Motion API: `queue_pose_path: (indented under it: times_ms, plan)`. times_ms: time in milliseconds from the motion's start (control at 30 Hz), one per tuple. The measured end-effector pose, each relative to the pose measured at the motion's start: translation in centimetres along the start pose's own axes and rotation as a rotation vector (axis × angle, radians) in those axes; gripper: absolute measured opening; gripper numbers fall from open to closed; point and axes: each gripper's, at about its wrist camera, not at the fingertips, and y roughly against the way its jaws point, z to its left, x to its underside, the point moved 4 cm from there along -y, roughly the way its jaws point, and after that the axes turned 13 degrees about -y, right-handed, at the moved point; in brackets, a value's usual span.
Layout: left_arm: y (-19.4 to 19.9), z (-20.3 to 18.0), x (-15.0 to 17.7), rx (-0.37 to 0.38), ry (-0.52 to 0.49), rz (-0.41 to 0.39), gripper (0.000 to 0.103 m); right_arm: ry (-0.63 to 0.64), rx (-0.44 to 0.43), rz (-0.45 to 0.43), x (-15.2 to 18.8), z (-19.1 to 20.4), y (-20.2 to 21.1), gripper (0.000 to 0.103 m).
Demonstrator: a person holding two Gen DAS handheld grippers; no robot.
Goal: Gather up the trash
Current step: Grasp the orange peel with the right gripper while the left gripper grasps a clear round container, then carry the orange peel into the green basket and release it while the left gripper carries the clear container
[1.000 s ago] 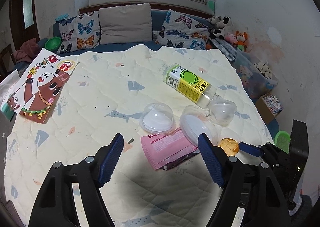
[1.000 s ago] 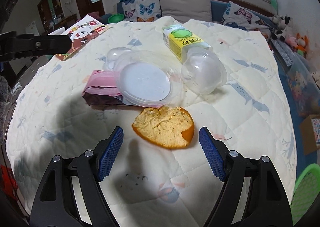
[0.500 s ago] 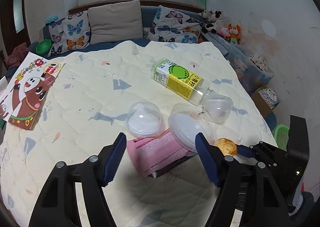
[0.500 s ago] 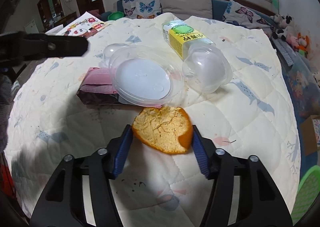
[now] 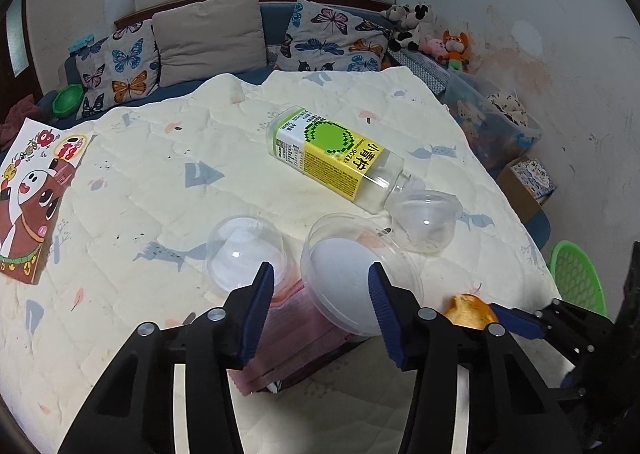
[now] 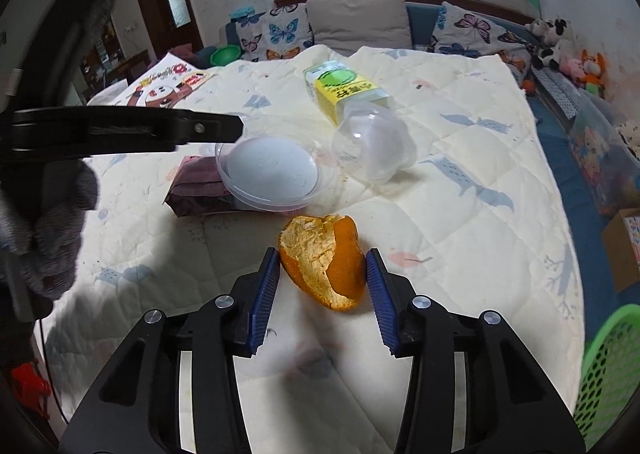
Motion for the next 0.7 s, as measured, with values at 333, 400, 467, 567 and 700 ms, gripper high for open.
queue_pose_path:
  times_ms: [333, 400, 467, 567, 700]
  plan:
    - [-2.0, 0.6, -0.2, 0.006, -0.004, 0.036, 0.029, -0.034, 0.006, -0.031, 0.6, -1.5, 2.5, 0.045]
    - [-2.3, 0.5, -0.2, 0.016, -0.001, 0.04, 0.026, -0.044, 0.008, -0.036, 0.6, -1.7, 2.7, 0.045]
    - [-2.5, 0.5, -0.1, 0.008, -0.007, 0.045, 0.021, -0.054, 0.009, -0.04, 0.7, -2.0, 3.0, 0.045]
    - [-2.7, 0.3, -0.1, 0.006, -0.011, 0.054, 0.011, -0.069, 0.012, -0.047, 0.9, -2.4, 3.5, 0.045]
    - [-2.6, 0.3, 0.1, -0.002, -0.003, 0.064, 0.005, -0.086, 0.016, -0.059, 1.1, -2.8, 4.3, 0.044]
